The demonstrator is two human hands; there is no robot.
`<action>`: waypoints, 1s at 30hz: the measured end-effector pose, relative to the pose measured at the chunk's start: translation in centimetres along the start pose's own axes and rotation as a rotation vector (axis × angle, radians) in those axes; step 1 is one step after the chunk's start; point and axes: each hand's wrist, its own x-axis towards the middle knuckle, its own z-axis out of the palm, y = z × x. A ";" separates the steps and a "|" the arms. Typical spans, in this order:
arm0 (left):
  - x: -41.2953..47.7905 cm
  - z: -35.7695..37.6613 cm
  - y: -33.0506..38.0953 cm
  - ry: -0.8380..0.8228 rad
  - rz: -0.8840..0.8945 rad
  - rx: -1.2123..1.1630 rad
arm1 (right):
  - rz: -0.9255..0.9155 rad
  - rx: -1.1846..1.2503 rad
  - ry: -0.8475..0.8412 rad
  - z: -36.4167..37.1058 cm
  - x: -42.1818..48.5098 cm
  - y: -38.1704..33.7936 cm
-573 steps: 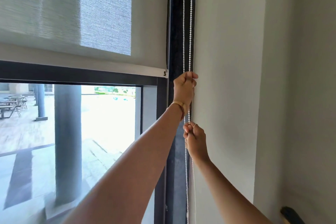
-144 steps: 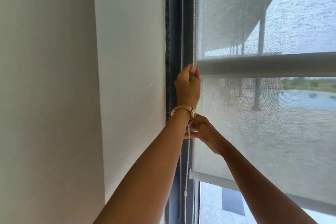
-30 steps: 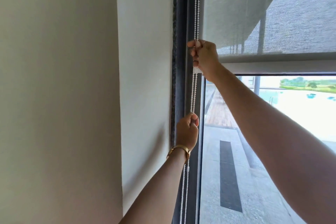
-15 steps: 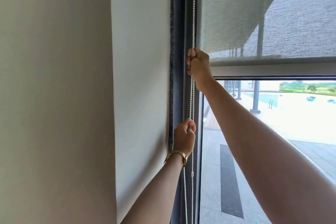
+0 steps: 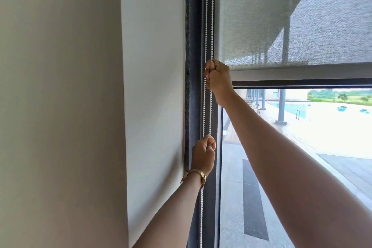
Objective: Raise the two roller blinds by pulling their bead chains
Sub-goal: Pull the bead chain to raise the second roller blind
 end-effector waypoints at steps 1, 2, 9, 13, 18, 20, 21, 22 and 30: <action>-0.1 0.0 0.1 0.003 0.012 -0.004 | 0.000 0.002 0.001 0.1 -0.1 -0.1; -0.2 0.0 0.3 0.006 0.019 -0.003 | -0.001 0.007 0.004 0.1 -0.2 -0.1; -0.5 -0.5 0.7 -0.003 0.023 0.009 | 0.000 -0.016 0.029 0.0 -0.3 -0.3; -0.7 -0.8 0.9 0.000 0.016 0.012 | 0.000 -0.007 0.021 0.2 -0.4 -0.5; -0.8 -1.0 0.9 0.010 0.000 0.023 | -0.016 0.007 0.017 0.5 -0.8 -0.7; -0.8 -1.0 0.8 0.008 -0.007 0.021 | -0.008 0.006 0.022 0.5 -0.9 -0.7; -0.8 -1.0 0.8 0.009 -0.005 0.020 | -0.007 0.010 0.022 0.4 -0.9 -0.7; -0.9 -1.1 0.8 0.009 -0.002 0.021 | -0.007 0.014 0.023 0.4 -0.9 -0.8; -1.5 -0.9 0.7 -0.012 0.002 0.058 | -0.008 0.031 0.043 0.3 -1.5 0.1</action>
